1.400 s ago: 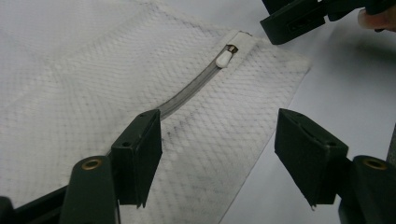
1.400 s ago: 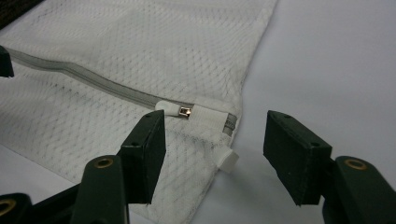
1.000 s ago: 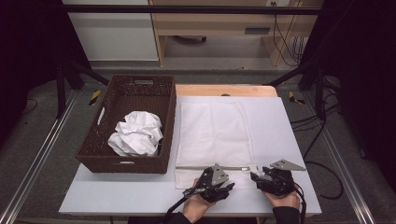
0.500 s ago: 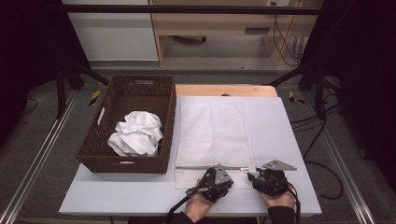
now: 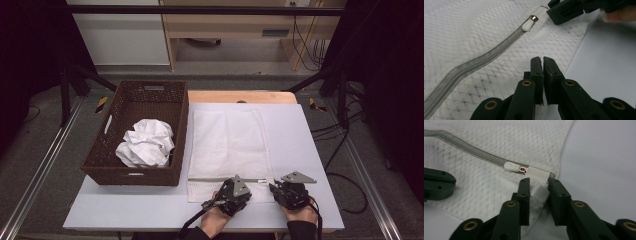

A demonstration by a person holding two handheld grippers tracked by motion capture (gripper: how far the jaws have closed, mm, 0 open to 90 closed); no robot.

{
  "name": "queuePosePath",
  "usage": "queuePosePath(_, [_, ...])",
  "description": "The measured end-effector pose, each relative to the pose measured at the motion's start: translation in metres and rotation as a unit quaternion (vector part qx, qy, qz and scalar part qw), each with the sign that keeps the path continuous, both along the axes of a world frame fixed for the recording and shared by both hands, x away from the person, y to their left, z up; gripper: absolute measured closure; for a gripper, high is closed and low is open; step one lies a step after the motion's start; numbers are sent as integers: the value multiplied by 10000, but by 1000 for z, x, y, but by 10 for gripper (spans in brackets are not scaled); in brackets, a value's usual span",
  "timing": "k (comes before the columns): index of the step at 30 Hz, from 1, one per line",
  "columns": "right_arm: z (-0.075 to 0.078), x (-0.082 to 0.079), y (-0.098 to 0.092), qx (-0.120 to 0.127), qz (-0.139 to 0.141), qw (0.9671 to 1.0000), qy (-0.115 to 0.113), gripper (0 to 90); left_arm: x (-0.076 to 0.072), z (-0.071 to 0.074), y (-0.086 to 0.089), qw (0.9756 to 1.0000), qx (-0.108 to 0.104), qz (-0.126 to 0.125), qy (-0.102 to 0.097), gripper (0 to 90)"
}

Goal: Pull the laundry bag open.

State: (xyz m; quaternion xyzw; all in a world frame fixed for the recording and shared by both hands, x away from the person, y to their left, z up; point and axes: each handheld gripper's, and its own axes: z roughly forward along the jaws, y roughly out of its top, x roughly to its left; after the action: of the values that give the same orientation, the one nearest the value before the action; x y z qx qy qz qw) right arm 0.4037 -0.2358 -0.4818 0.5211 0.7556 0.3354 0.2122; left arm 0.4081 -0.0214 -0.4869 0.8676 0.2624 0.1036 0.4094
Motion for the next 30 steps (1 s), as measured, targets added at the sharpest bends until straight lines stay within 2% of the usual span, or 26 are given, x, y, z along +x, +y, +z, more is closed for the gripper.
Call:
queuePosePath(2, [1,0,-1,19,-19,10000,35,817,-1,0,-1,10000,25,12,-37,849])
queuePosePath(6, [4,1,-3,97,-12,9999,86,868,-1,0,-1,10000,20,5,-35,845])
queuePosePath(11, [14,0,-5,285,60,9995,-95,879,-1,0,-1,10000,25,-50,-41,815])
queuePosePath(12, [16,-1,-5,387,76,9991,-135,879,-1,1,-1,10000,21,-53,-31,797])
queuePosePath(14, [21,0,-5,432,109,9988,-189,881,-2,1,-2,10000,33,-42,-19,743])
queuePosePath(16, [25,0,-5,486,154,9984,-255,882,-3,3,-4,9999,100,-1,-88,642])
queuePosePath(18, [31,1,-5,550,190,9977,-353,883,-4,5,-6,9999,44,-74,-108,557])
queuePosePath(20, [37,1,-4,618,213,9970,-415,883,-5,7,-8,9999,-7,-46,-149,468])
queuePosePath(22, [41,2,-4,681,226,9963,-465,883,-5,9,-11,9998,-68,-75,-184,420])
queuePosePath(23, [43,2,-4,703,243,9961,-480,883,-5,10,-13,9997,-32,-66,-214,397])
queuePosePath(27, [48,4,-4,788,266,9950,-545,883,-4,8,-20,9995,101,5,-298,362])
queuePosePath(30, [50,3,-4,863,293,9941,-581,883,-5,6,-22,9991,108,133,-382,400])
